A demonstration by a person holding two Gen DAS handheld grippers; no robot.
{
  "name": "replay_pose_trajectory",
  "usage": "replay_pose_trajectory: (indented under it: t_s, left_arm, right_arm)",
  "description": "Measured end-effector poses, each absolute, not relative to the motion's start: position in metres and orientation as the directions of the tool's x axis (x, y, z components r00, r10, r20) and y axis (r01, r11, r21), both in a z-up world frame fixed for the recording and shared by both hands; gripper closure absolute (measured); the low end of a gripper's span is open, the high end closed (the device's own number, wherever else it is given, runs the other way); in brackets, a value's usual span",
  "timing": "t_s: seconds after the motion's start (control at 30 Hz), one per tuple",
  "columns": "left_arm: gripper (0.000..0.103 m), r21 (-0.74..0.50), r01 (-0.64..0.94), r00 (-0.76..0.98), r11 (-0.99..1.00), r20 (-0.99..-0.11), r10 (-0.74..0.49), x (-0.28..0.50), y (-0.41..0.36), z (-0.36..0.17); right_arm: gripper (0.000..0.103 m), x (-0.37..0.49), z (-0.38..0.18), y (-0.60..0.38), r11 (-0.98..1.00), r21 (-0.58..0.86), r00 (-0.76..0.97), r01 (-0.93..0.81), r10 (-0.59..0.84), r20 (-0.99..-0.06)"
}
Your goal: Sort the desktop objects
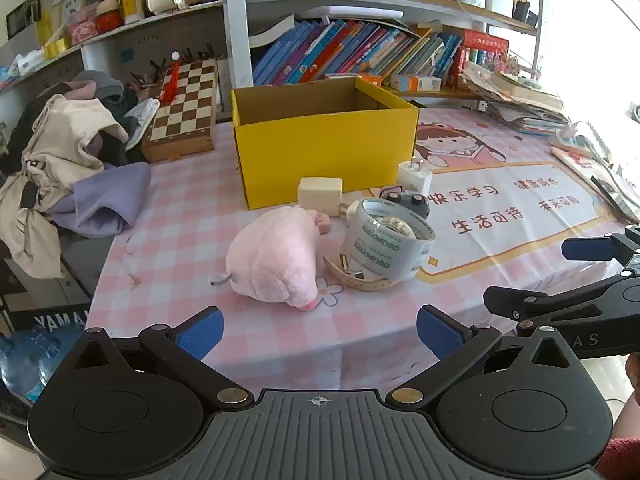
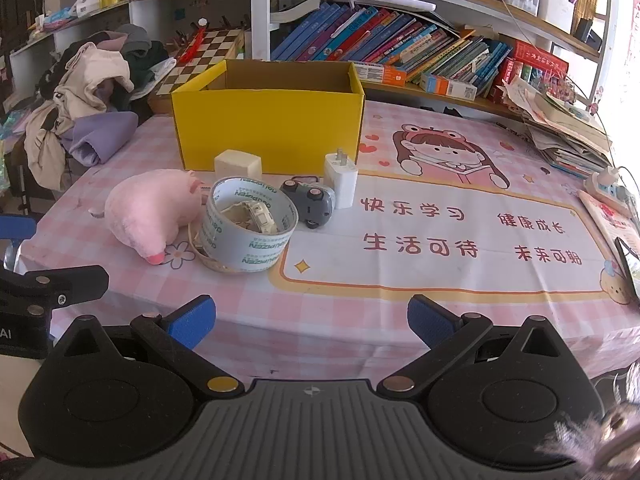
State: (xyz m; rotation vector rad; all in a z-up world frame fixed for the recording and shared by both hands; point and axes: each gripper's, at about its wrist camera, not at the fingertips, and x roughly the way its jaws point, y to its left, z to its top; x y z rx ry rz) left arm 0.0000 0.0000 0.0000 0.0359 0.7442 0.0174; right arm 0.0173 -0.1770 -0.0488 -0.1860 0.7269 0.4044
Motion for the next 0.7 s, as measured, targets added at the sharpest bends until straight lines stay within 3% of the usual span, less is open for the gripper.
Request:
replay_pose_trajectory:
  t_s: [0.7]
  left_arm:
    - [0.0, -0.014, 0.011, 0.718, 1.0, -0.696, -0.018, -0.0024, 0.0085, -0.0035]
  right_arm:
    - [0.0, 0.0162, -0.0521, -0.1681, 0.907, -0.028, 0.669, -0.42, 0.288, -0.685]
